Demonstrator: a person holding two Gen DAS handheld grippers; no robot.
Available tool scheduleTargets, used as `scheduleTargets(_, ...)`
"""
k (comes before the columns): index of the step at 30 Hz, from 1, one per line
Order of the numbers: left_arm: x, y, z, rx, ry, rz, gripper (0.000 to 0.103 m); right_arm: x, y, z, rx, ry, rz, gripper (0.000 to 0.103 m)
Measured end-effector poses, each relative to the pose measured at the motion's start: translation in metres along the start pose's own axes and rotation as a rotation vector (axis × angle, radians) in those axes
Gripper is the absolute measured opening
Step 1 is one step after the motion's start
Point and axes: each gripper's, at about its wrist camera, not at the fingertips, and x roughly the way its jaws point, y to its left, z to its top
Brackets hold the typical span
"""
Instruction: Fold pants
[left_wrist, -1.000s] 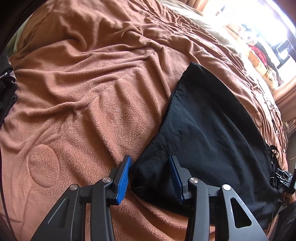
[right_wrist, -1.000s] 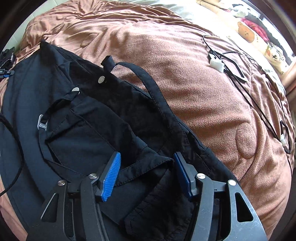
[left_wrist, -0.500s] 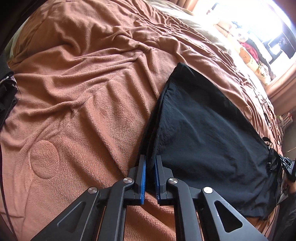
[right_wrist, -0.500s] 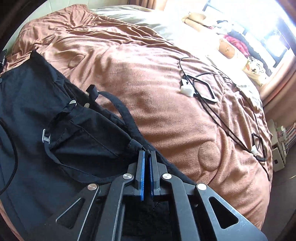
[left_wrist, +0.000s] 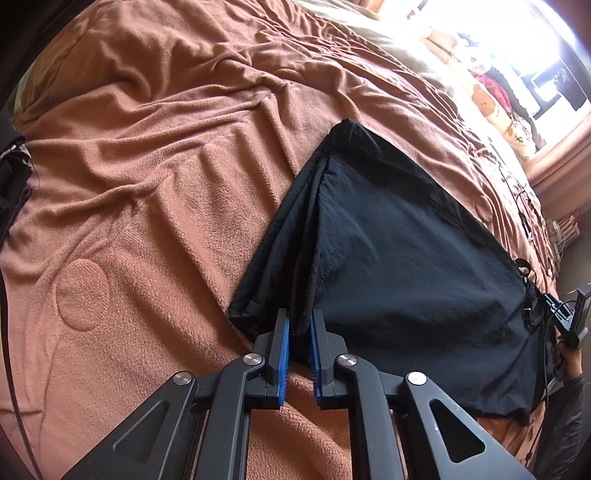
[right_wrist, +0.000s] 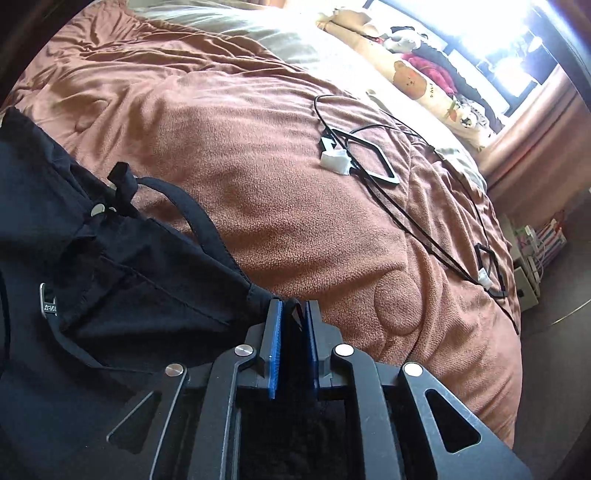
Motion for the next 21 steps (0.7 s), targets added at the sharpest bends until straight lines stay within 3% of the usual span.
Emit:
scheduleTargets(1,-0.003,0.001,-0.001,-0.006,-0.005,-0.010,0.027,-0.005,-0.003,-0.001,0.022,-0.003,0.000,0.033)
scheduleTargets(2,-0.006,0.001,-0.003,-0.014,-0.016,-0.019,0.040,-0.012,-0.009,-0.003,0.050,-0.012,0.011,0.040)
scheduleTargets(3,-0.010,0.003,-0.004,-0.023,-0.030,-0.027,0.044,-0.021,-0.015,-0.007,0.075,-0.026,0.016,0.050)
scheduleTargets(4,-0.013,0.004,-0.006,-0.031,-0.040,-0.032,0.044,-0.031,-0.020,-0.012,0.100,-0.042,0.012,0.051)
scheduleTargets(12,-0.018,0.015,-0.009,-0.076,-0.065,-0.053,0.044,-0.093,-0.036,-0.065,0.262,-0.060,0.058,0.051)
scheduleTargets(21,0.007,0.017,-0.006,-0.062,-0.007,-0.039,0.044,-0.149,-0.046,-0.142,0.436,-0.043,0.153,0.052)
